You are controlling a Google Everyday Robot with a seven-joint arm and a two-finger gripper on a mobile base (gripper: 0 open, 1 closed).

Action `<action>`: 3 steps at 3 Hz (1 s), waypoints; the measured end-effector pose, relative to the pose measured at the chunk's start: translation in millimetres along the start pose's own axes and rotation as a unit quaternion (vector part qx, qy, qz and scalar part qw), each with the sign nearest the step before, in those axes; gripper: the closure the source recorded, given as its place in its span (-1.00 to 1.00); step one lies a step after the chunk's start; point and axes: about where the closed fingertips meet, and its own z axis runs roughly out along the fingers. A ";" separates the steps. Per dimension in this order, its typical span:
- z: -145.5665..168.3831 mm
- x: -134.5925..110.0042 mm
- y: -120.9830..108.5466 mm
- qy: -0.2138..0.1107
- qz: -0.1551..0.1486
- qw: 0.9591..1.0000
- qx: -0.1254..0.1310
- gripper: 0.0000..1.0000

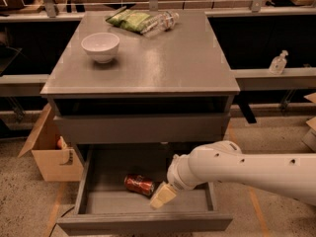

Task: Pick coke can from middle drawer and place on counter

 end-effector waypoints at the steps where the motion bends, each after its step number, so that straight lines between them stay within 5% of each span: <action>1: -0.1 0.2 0.1 0.000 0.000 1.000 0.000 -1.00; 3: 41.1 3.5 -13.1 -0.005 0.002 1.000 -0.009 -1.00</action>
Offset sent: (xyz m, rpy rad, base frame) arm 0.0099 0.0018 -0.0174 0.0402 0.0050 0.0061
